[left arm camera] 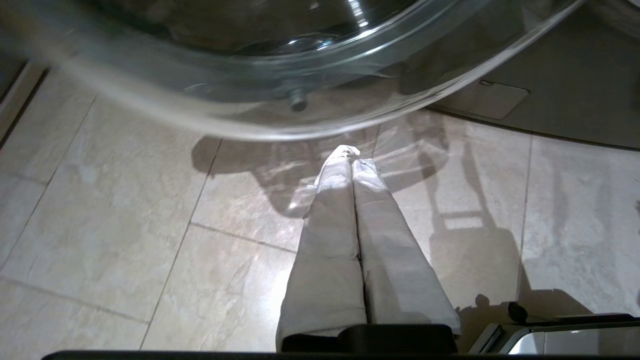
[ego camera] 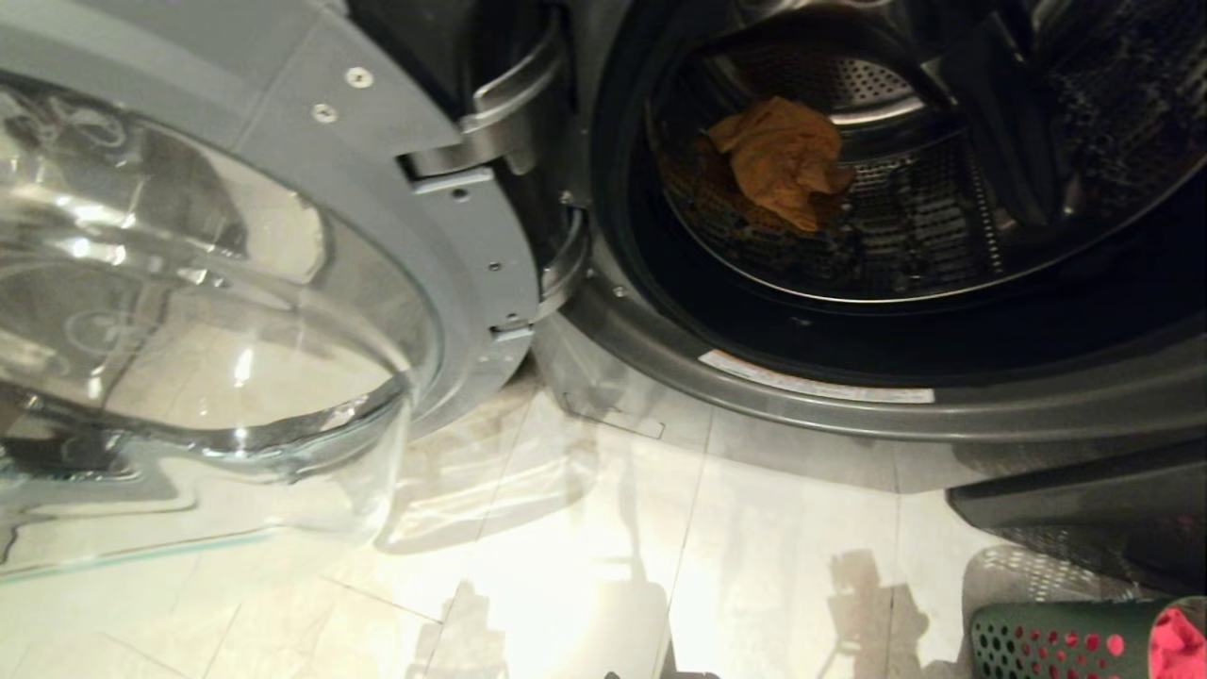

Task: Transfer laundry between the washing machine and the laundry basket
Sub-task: Pick a cloth and place it into the basket

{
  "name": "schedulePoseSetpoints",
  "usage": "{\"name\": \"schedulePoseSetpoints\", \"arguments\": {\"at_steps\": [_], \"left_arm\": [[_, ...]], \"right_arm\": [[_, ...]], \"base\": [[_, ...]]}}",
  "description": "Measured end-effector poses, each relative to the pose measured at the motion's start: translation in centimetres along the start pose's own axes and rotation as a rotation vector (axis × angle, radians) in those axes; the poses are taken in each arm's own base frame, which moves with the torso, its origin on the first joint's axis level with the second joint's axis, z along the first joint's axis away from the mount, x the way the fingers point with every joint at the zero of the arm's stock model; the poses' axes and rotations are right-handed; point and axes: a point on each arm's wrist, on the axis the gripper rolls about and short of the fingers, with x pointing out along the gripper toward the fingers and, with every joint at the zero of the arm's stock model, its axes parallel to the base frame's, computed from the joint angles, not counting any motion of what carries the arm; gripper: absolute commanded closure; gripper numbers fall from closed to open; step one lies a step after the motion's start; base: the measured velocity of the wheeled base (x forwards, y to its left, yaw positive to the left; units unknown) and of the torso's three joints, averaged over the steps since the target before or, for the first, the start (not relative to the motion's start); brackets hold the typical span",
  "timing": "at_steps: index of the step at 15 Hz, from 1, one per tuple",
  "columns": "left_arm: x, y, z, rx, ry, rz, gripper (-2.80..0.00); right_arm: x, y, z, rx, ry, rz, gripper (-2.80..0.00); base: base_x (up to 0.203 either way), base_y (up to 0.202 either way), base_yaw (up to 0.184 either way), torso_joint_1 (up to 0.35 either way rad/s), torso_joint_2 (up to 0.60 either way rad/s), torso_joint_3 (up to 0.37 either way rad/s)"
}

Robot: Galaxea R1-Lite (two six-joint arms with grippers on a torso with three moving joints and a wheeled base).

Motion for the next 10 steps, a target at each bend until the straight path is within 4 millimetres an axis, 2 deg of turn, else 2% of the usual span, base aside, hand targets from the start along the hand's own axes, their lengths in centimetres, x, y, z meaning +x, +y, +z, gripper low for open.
{"name": "schedulePoseSetpoints", "arguments": {"at_steps": [7, 10], "left_arm": [[0.00, 0.00, 0.00, 0.000, 0.000, 0.000, 0.00], [0.00, 0.00, 0.00, 0.000, 0.001, 0.001, 0.00]], "right_arm": [[0.00, 0.00, -0.01, 0.006, 0.001, -0.001, 0.00], [0.00, 0.00, -0.01, 0.007, 0.001, -0.001, 0.00]], "base": [[0.001, -0.007, 0.169, 0.003, 0.00, 0.003], [0.001, -0.001, 0.025, 0.001, 0.00, 0.000]]}}
